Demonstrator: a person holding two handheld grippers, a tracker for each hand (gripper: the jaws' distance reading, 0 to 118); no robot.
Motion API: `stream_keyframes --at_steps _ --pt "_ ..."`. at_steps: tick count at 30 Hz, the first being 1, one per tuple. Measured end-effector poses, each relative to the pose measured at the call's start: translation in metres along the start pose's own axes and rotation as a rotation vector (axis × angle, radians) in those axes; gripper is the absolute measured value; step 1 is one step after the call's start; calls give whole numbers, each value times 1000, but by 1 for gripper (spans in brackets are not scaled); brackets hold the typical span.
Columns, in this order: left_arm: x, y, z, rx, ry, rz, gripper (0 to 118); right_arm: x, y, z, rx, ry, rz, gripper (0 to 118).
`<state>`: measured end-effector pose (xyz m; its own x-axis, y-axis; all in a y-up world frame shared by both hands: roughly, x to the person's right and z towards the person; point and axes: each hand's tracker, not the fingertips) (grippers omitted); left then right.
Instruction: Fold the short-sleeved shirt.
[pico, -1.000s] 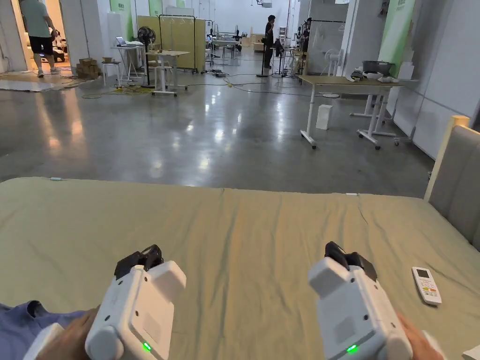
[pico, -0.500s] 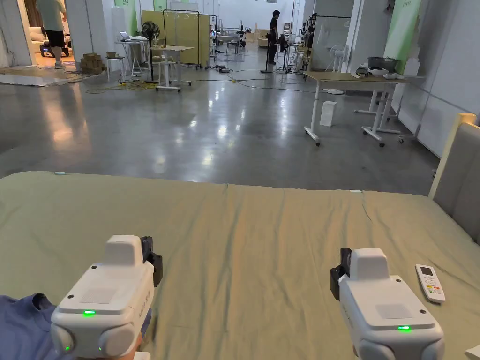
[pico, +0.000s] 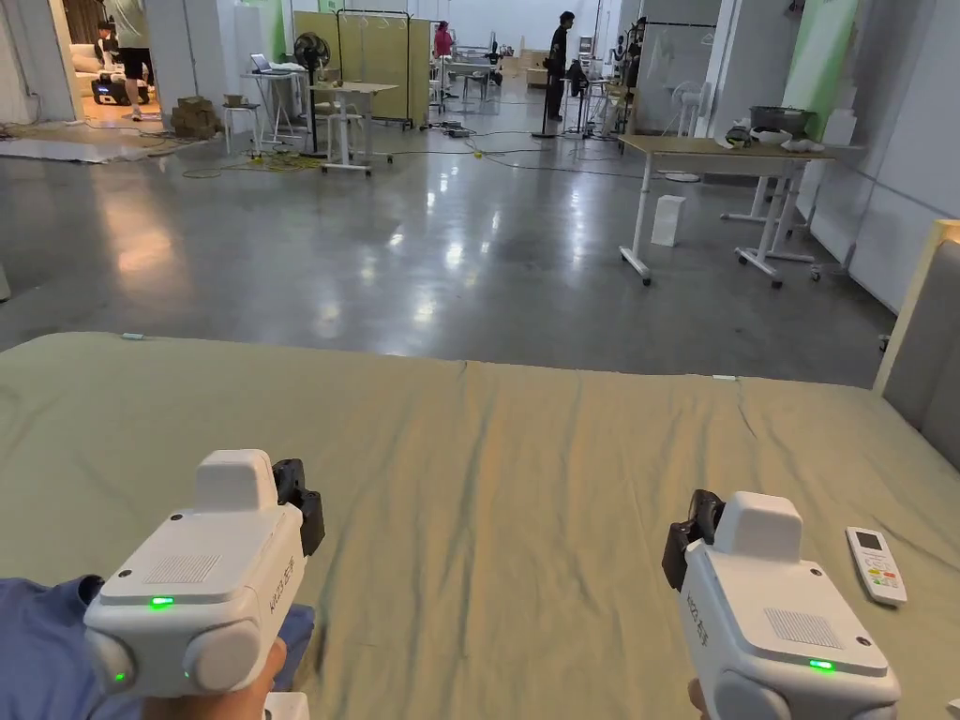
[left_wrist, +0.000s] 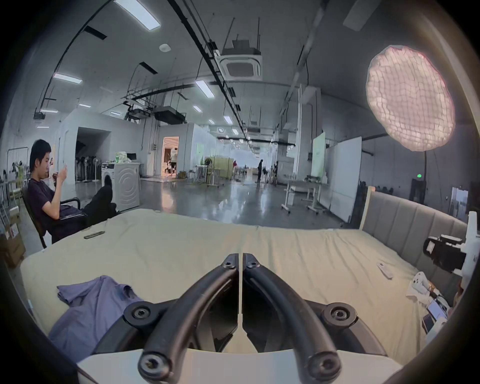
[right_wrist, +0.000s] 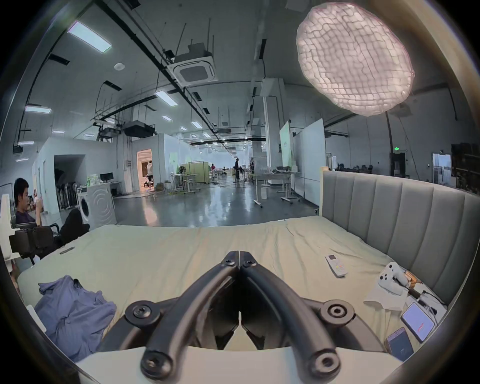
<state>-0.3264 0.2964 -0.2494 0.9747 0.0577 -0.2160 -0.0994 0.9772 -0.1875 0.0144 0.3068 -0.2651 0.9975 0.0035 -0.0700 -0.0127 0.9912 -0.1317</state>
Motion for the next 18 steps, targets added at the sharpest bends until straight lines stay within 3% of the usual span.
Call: stream_keyframes --at_steps 13,18 --pt "-159 -46 13 -446 154 -3 3 -61 -39 -14 -81 150 115 0" --pt "-229 -89 -2 -627 230 88 57 -77 -56 -20 -118 184 122 0"
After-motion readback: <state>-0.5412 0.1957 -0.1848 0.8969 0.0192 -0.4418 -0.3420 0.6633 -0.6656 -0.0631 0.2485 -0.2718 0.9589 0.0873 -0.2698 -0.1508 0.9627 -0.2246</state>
